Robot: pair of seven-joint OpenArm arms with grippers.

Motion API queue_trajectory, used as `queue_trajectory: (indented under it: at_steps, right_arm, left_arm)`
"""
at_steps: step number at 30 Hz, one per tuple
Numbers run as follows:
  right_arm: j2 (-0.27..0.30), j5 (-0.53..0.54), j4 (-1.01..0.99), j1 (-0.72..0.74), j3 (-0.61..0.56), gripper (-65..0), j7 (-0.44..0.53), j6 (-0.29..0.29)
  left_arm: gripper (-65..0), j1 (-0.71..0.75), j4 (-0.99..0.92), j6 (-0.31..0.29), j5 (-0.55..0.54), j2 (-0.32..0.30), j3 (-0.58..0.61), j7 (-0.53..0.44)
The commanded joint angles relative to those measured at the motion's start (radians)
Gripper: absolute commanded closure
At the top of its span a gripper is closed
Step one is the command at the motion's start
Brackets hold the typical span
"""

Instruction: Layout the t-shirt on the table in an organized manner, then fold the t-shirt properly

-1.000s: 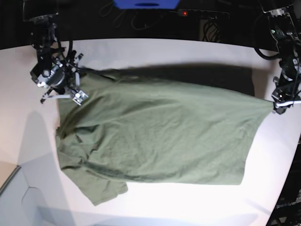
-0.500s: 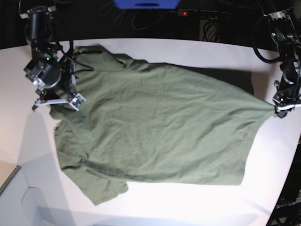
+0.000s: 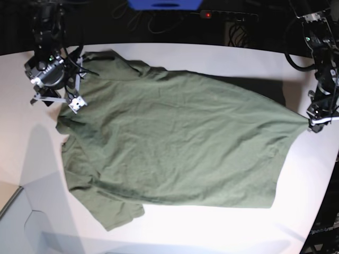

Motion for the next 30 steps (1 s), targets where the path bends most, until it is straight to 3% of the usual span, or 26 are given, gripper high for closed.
queue_trajectory:
  at_steps: [1, 10, 18, 24, 30]
  right_arm:
    - [0.007, 0.0, -0.012, 0.005, 0.003, -38.9, 0.007, -0.001]
    - [0.005, 0.0, -0.23, 0.045, 0.003, -38.9, 0.194, -0.001]
    - [0.008, 0.0, -0.474, 0.332, 0.003, -38.8, 0.217, -0.001]
    - [0.011, 0.0, -0.308, 0.399, 0.004, -38.8, 0.151, -0.001]
    - [0.013, 0.0, -0.084, 0.281, 0.107, -39.0, 0.068, -0.001]
  left_arm:
    - [-0.1, -0.007, 0.014, 0.005, -0.011, -0.017, -0.005, -0.014]
    - [-0.1, 0.0, 0.014, 0.005, -0.011, -0.017, -0.007, -0.014]
    - [-0.1, 0.0, 0.023, 0.005, -0.011, -0.017, -0.003, -0.007]
    - [-0.1, 0.002, 0.02, 0.005, -0.011, -0.017, -0.005, -0.007]
    - [-0.1, 0.0, 0.02, 0.005, -0.011, -0.017, -0.003, -0.01]
